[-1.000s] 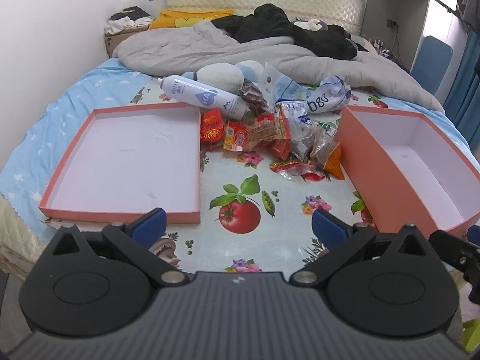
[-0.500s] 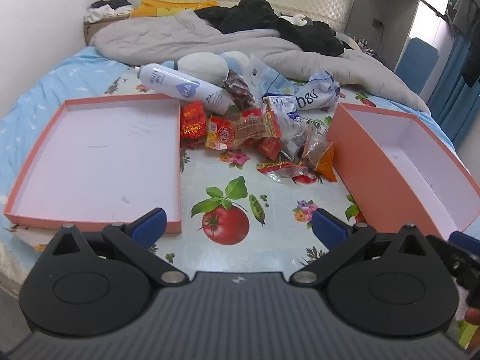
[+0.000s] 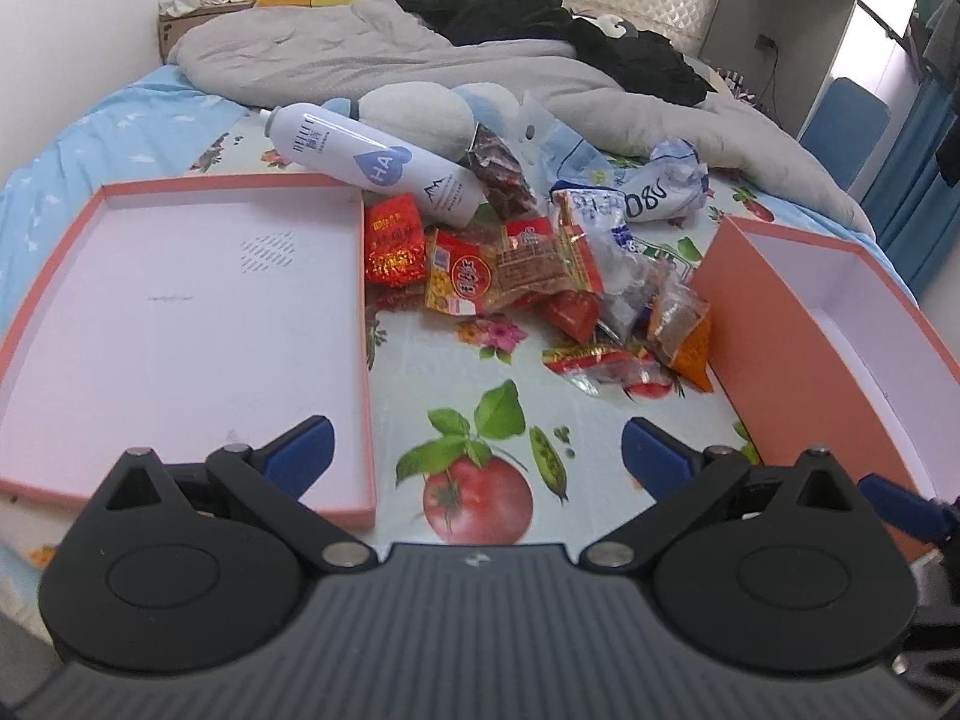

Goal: Organize snacks
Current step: 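Reach both tools into the snack pile and close on packets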

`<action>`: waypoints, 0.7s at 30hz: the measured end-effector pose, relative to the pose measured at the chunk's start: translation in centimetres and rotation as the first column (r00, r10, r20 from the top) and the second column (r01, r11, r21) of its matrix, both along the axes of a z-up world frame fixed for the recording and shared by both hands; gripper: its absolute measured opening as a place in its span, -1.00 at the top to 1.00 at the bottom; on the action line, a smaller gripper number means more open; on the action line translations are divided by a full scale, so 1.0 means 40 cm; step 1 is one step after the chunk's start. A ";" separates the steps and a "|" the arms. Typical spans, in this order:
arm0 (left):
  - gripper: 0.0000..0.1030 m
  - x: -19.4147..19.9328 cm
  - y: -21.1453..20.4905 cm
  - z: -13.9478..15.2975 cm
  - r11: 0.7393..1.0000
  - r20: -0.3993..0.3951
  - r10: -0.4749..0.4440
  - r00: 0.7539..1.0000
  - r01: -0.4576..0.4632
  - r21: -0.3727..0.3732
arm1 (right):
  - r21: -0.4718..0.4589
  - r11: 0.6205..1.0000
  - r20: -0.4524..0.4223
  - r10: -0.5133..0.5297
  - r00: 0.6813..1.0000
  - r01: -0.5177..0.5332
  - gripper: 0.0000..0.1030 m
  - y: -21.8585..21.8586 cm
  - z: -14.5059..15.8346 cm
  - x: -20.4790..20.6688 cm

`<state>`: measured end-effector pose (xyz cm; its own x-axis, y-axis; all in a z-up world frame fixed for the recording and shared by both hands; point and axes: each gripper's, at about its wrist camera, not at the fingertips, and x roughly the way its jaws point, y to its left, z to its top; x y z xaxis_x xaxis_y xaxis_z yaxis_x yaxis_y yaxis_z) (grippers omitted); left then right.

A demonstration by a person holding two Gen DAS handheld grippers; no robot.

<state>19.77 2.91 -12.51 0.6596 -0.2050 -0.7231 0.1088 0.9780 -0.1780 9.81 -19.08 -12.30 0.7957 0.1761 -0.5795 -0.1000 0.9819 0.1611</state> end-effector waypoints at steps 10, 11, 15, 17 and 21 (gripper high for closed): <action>-0.75 0.152 -0.016 -0.054 0.997 -0.006 -0.072 0.997 0.071 -0.036 | -0.018 0.999 0.012 0.033 0.999 -0.033 -0.47 0.045 -0.077 0.103; -0.74 0.167 -0.019 -0.059 0.996 -0.007 -0.079 0.997 0.079 -0.044 | -0.024 0.999 0.014 0.033 0.999 -0.032 -0.47 0.048 -0.085 0.115; -0.67 0.235 -0.039 -0.080 0.993 0.002 -0.105 0.994 0.105 -0.060 | -0.043 0.999 0.031 0.032 0.999 -0.030 -0.47 0.059 -0.117 0.170; -0.65 0.271 -0.047 -0.091 0.991 0.006 -0.117 0.993 0.117 -0.069 | -0.052 0.998 0.021 0.027 0.999 -0.026 -0.47 0.062 -0.140 0.209; -0.59 0.339 -0.070 -0.115 0.984 0.001 -0.142 0.990 0.141 -0.106 | -0.078 0.997 0.005 0.000 1.000 0.000 -0.42 0.059 -0.185 0.279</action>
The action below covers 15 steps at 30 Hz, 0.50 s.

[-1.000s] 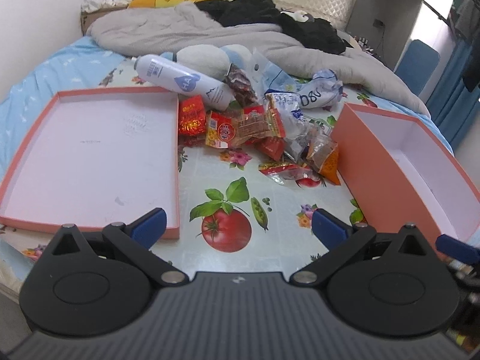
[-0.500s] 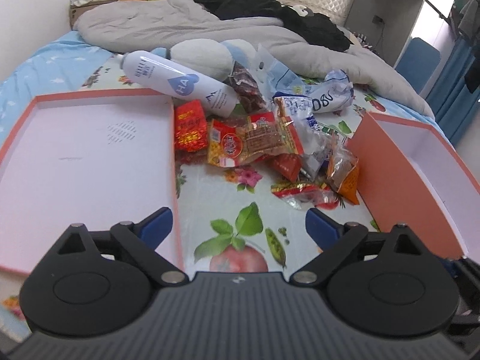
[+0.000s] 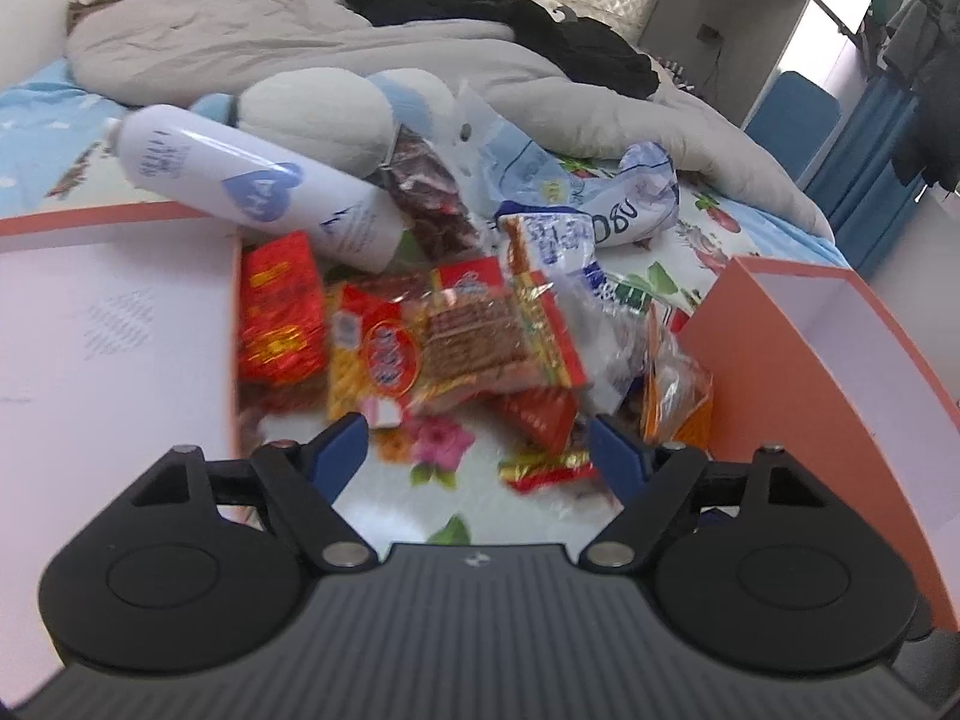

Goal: Organize snacks
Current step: 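Reach both tools into the snack pile and close on packets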

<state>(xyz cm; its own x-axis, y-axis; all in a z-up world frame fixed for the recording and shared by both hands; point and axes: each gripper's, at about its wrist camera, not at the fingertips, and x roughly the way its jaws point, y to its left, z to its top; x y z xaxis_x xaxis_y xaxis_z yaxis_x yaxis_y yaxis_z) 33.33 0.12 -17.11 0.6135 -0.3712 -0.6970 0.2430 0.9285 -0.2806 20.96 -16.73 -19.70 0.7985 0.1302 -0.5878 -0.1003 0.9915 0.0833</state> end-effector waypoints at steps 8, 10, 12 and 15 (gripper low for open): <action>-0.44 0.088 -0.146 -0.006 0.983 0.037 -0.179 0.983 0.178 0.039 | 0.023 0.994 -0.072 -0.103 0.992 0.105 -0.30 -0.058 -0.079 0.112; -0.38 0.092 -0.196 -0.007 0.971 0.064 -0.227 0.972 0.220 0.097 | 0.068 0.991 -0.094 -0.105 0.990 0.112 -0.22 -0.074 -0.088 0.127; -0.28 0.098 -0.236 -0.015 0.958 0.077 -0.252 0.965 0.237 0.160 | 0.102 0.987 -0.101 -0.110 0.989 0.121 -0.11 -0.085 -0.092 0.137; -0.14 0.108 -0.280 -0.040 0.935 0.082 -0.281 0.956 0.254 0.248 | 0.145 0.980 -0.127 -0.121 0.984 0.139 0.11 -0.094 -0.103 0.151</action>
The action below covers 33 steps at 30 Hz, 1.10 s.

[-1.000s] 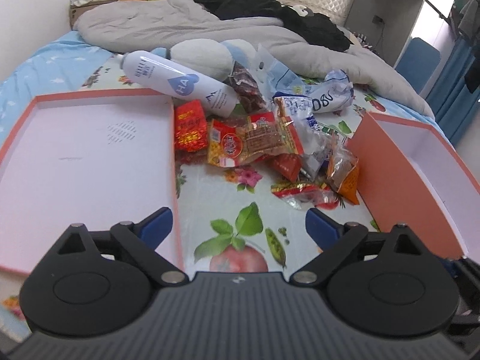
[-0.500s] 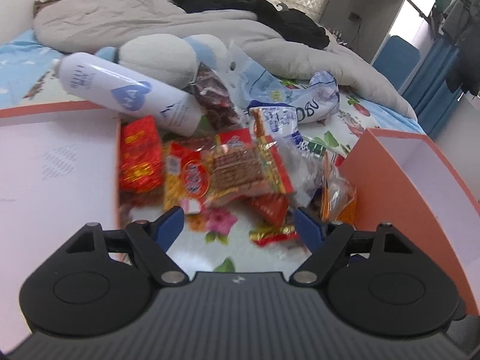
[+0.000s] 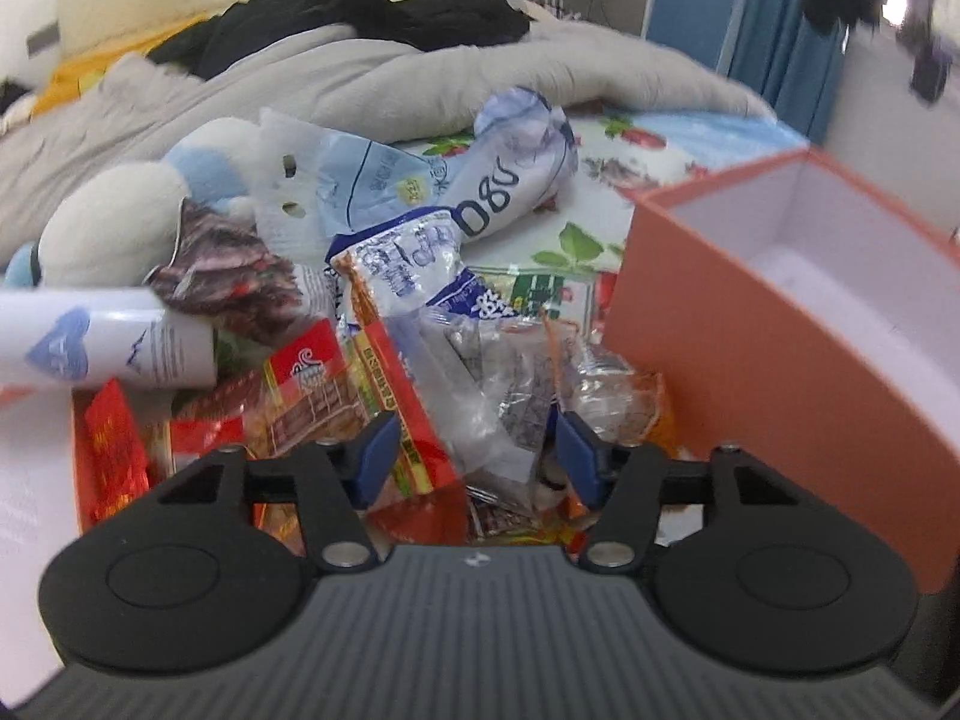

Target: Organize snacks

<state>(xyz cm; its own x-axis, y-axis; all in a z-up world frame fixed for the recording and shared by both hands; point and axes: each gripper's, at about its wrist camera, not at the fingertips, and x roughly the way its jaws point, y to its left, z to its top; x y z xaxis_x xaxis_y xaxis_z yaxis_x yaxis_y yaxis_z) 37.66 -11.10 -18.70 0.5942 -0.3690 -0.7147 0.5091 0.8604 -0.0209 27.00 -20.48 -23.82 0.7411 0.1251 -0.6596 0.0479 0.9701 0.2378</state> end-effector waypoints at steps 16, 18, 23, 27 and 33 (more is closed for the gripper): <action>0.96 -0.094 0.033 0.027 0.996 0.073 0.037 0.997 -0.042 0.074 | 0.089 0.996 -0.004 0.007 1.000 -0.006 0.92 -0.026 0.032 -0.060; 0.97 -0.129 0.051 0.043 0.997 0.073 0.053 0.996 -0.057 0.053 | 0.099 0.995 -0.009 0.002 1.000 -0.001 0.92 -0.033 0.035 -0.079; 0.98 -0.236 0.094 0.073 0.997 0.071 0.083 0.994 -0.083 0.004 | 0.105 0.994 -0.015 -0.001 1.000 0.002 0.93 -0.044 0.055 -0.151; 0.98 -0.291 0.117 0.067 0.996 0.043 0.090 0.995 -0.090 -0.021 | 0.105 0.994 -0.026 -0.001 1.000 0.004 0.93 -0.050 0.061 -0.219; 0.95 -0.280 0.111 0.049 0.993 0.043 0.120 0.992 -0.119 -0.019 | 0.116 0.993 -0.048 -0.007 0.999 0.012 0.93 -0.064 0.062 -0.300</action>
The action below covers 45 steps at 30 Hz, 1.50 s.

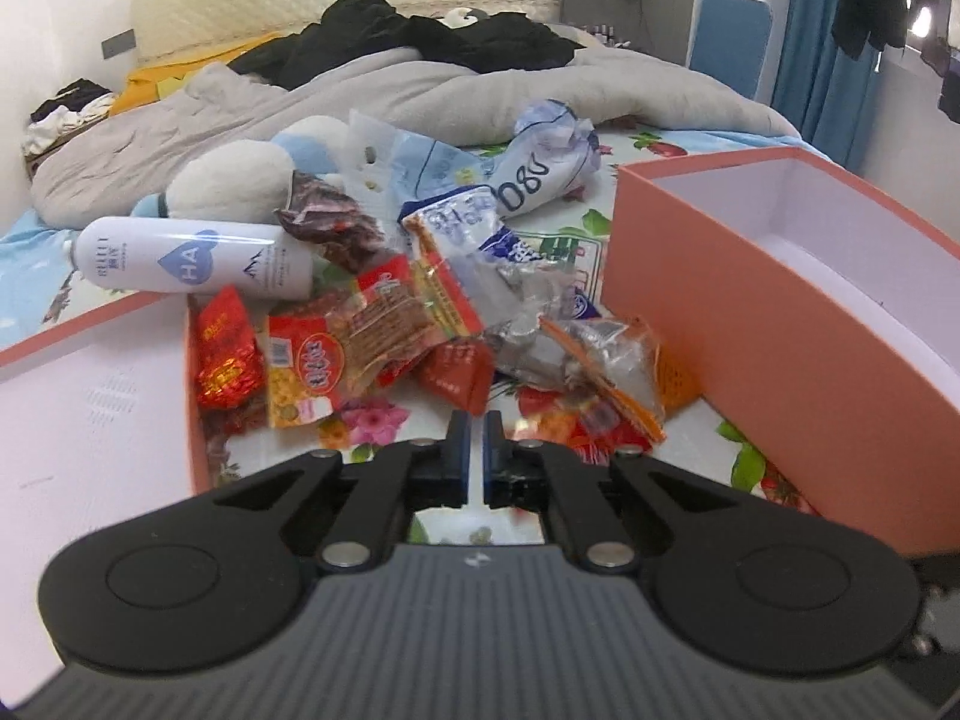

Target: Organize snacks

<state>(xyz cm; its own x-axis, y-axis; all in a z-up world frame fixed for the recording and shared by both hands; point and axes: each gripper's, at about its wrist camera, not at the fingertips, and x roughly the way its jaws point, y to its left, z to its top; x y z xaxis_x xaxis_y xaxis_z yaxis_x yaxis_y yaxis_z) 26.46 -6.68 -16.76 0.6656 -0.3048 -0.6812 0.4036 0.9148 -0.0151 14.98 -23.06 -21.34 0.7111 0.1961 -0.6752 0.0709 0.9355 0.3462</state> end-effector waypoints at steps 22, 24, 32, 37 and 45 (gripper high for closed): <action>-0.05 0.211 -0.180 -0.111 0.973 -0.278 0.050 0.959 -0.109 -0.202 | -0.013 0.999 0.012 0.042 0.999 -0.042 0.93 -0.025 -0.008 -0.087; 0.24 0.212 -0.176 -0.112 0.972 -0.284 0.058 0.957 -0.119 -0.201 | -0.009 0.999 0.011 0.039 0.999 -0.038 0.93 -0.030 -0.009 -0.093; 0.50 0.137 -0.130 -0.072 0.971 -0.246 0.067 0.967 -0.120 -0.209 | -0.027 0.999 0.008 0.032 0.999 -0.031 0.93 -0.036 -0.003 -0.117; 0.53 0.059 -0.055 -0.027 0.960 -0.203 0.103 0.974 -0.151 -0.237 | -0.039 0.999 0.005 0.032 0.999 -0.032 0.93 -0.034 0.000 -0.138; 0.54 -0.079 0.062 0.042 0.957 -0.085 0.184 0.979 -0.198 -0.213 | -0.036 0.999 -0.015 0.032 0.999 -0.032 0.91 -0.036 -0.002 -0.161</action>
<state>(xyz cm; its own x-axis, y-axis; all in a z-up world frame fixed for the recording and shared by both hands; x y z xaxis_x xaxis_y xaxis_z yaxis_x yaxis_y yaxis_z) 23.29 -4.20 -15.08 0.6832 -0.3228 -0.6550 0.2132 0.9461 -0.2439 8.53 -24.51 -21.43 0.6951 0.1940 -0.6922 0.0453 0.9491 0.3116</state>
